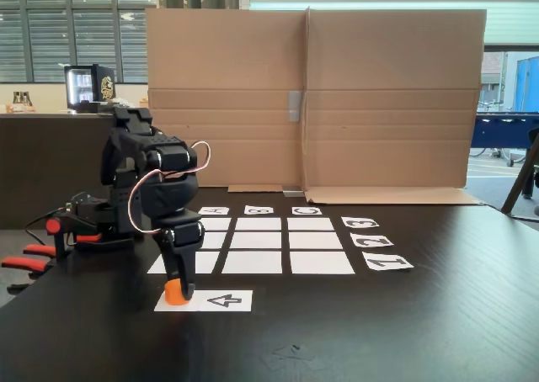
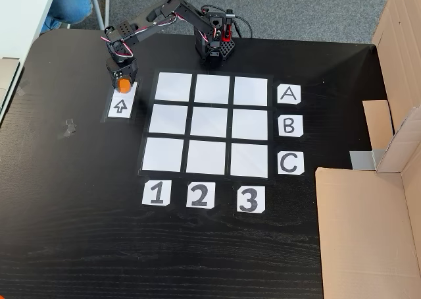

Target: Pick up the round, orange token and place it in the grid on square B3.

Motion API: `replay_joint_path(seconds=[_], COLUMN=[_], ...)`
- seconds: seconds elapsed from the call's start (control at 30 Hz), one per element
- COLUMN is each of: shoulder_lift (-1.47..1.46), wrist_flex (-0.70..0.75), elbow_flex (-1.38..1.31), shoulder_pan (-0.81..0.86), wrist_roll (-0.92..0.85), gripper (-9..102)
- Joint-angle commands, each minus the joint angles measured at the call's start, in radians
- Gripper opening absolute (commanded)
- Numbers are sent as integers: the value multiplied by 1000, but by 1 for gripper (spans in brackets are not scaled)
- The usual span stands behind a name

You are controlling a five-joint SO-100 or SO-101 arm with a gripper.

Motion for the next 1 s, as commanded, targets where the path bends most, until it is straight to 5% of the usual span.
replay_joint_path(seconds=[0.0,0.4,0.97], shoulder_lift=[147,753,1256], wrist_flex=[-23,-69,-51], elbow_flex=[37,388,755], shoulder_pan=[-26,-265,-1063], wrist_roll=[-54,-152,-71], gripper=[-1,-1,-1])
